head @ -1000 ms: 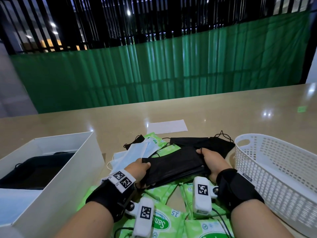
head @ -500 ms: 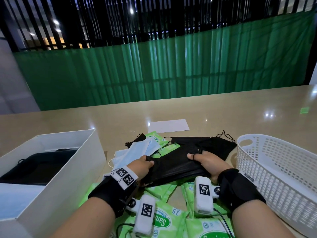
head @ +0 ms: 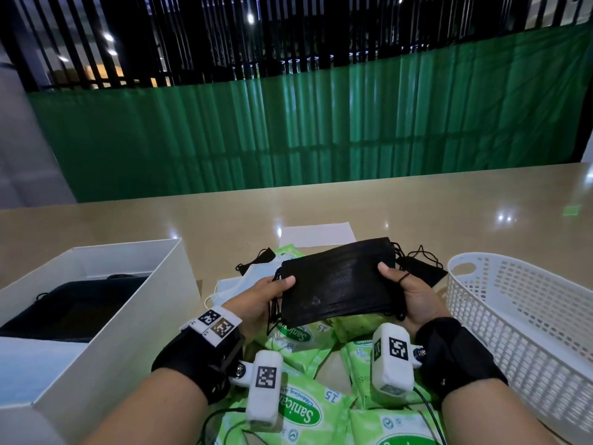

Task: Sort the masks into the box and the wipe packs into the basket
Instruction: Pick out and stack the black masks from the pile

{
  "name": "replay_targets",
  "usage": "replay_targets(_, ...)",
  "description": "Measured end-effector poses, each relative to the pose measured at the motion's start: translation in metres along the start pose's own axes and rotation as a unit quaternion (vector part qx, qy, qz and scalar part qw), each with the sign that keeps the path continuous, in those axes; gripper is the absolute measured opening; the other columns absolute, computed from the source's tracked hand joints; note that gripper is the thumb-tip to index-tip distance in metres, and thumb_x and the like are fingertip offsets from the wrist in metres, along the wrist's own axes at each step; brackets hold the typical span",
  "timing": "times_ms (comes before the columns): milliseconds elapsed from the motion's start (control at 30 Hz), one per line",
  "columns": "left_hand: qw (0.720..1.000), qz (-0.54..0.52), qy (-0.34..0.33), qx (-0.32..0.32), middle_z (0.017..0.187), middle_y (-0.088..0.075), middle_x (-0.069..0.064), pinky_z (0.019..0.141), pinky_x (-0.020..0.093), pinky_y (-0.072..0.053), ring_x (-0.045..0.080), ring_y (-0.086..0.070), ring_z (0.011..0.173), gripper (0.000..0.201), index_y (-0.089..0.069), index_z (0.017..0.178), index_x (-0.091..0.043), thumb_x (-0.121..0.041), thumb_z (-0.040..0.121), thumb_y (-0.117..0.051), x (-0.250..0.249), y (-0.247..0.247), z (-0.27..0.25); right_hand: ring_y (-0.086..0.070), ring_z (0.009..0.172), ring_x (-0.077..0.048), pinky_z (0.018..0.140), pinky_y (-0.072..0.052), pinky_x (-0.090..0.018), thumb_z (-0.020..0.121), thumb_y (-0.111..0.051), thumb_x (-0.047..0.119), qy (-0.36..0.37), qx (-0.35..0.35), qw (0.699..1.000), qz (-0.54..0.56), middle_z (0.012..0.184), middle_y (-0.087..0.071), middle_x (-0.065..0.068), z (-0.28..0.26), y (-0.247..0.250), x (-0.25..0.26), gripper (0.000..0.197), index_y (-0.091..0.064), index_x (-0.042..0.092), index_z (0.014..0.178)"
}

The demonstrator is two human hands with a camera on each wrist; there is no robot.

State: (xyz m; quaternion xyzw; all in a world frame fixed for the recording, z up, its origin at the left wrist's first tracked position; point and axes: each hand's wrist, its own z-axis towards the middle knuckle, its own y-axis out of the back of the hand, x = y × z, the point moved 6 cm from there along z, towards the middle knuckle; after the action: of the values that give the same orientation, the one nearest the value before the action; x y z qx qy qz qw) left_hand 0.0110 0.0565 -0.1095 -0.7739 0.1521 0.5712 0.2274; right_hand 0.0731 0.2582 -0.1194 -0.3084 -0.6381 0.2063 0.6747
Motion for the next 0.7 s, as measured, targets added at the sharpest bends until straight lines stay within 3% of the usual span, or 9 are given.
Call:
replay_targets(67,1.0,-0.011,-0.017,0.024,0.083,-0.074,0.005,0.06,0.023,-0.057,0.013,-0.071,0.069,0.018,-0.062,0.1,-0.008,-0.014,0.095,-0.046,-0.001,-0.005,-0.004,-0.071,0.086,-0.031,0.076,-0.059,-0.042,0.026,-0.096,0.02,-0.008,0.009,1.0,0.009,0.101,-0.07,-0.022,0.001,0.0,-0.001,0.087,-0.067,-0.002,0.105)
replay_targets(100,0.999,-0.011,-0.03,0.023,0.082,-0.074,0.004,0.06,0.022,-0.057,0.013,-0.071,0.07,0.017,-0.063,0.1,-0.008,-0.012,0.094,-0.047,-0.003,-0.005,-0.005,-0.071,0.087,-0.032,0.076,-0.058,-0.044,0.026,-0.095,0.019,-0.011,0.009,1.0,0.011,0.102,-0.07,-0.023,0.001,0.0,-0.002,0.088,-0.066,-0.003,0.106)
replay_targets(233,0.997,-0.006,-0.078,-0.014,0.088,-0.071,0.011,0.066,0.027,-0.059,0.017,-0.07,0.072,0.017,-0.062,0.104,-0.003,-0.002,0.088,-0.054,-0.017,0.002,-0.006,-0.07,0.087,-0.028,0.084,-0.056,-0.041,0.069,-0.07,0.015,-0.002,-0.029,0.998,-0.047,0.103,-0.07,-0.019,0.004,0.002,-0.002,0.041,-0.066,0.002,0.108)
replay_targets(300,0.993,-0.013,-0.102,-0.056,0.074,-0.064,0.01,0.054,0.024,-0.056,0.013,-0.064,0.056,0.007,-0.059,0.091,-0.005,0.0,0.089,-0.055,-0.025,0.008,-0.007,-0.069,0.089,-0.027,0.084,-0.056,-0.039,0.083,-0.06,0.012,0.005,-0.068,0.991,-0.116,0.101,-0.071,-0.017,0.005,0.007,-0.003,0.024,-0.066,0.005,0.106)
replay_targets(333,0.989,-0.009,-0.117,-0.086,0.065,-0.057,0.007,0.05,0.022,-0.053,0.01,-0.058,0.047,0.012,-0.054,0.081,-0.009,0.0,0.089,-0.055,-0.029,0.014,-0.007,-0.069,0.084,-0.025,0.074,-0.058,-0.034,0.087,-0.058,0.012,0.006,-0.089,0.986,-0.142,0.096,-0.072,-0.014,0.006,0.009,-0.002,0.019,-0.066,0.006,0.104)
replay_targets(400,0.984,-0.004,-0.127,-0.123,0.054,-0.048,0.001,0.049,0.021,-0.05,0.009,-0.048,0.041,0.025,-0.045,0.07,-0.012,-0.001,0.089,-0.057,-0.035,0.022,-0.006,-0.068,0.073,-0.021,0.063,-0.056,-0.029,0.09,-0.058,0.014,0.004,-0.127,0.979,-0.162,0.087,-0.072,-0.011,0.006,0.017,-0.001,0.013,-0.065,0.007,0.098)
replay_targets(500,0.985,-0.033,-0.122,-0.121,0.049,-0.047,0.0,0.05,0.021,-0.052,0.01,-0.046,0.041,0.027,-0.042,0.07,-0.012,-0.005,0.092,-0.054,-0.036,0.026,-0.006,-0.066,0.083,-0.028,0.09,-0.051,-0.044,0.091,-0.057,0.014,-0.019,-0.135,0.979,-0.153,0.094,-0.071,-0.017,0.007,0.019,-0.003,0.015,-0.066,0.004,0.098)
replay_targets(633,0.98,-0.119,-0.129,-0.091,0.044,-0.044,0.0,0.056,0.025,-0.057,0.012,-0.054,0.042,0.021,-0.047,0.077,-0.009,-0.011,0.098,-0.044,-0.035,0.019,-0.008,-0.069,0.077,-0.024,0.087,-0.052,-0.041,0.094,-0.053,0.017,-0.027,-0.152,0.977,-0.15,0.08,-0.074,-0.011,0.006,0.019,-0.005,0.017,-0.066,0.006,0.094)
replay_targets(700,0.98,-0.122,-0.134,-0.078,0.043,-0.042,-0.001,0.055,0.027,-0.058,0.011,-0.055,0.042,0.02,-0.055,0.087,-0.007,-0.013,0.1,-0.041,-0.036,0.015,-0.011,-0.068,0.083,-0.026,0.087,-0.052,-0.041,0.096,-0.051,0.023,-0.026,-0.169,0.977,-0.126,0.085,-0.074,-0.011,0.006,0.023,-0.005,0.023,-0.068,0.008,0.095)
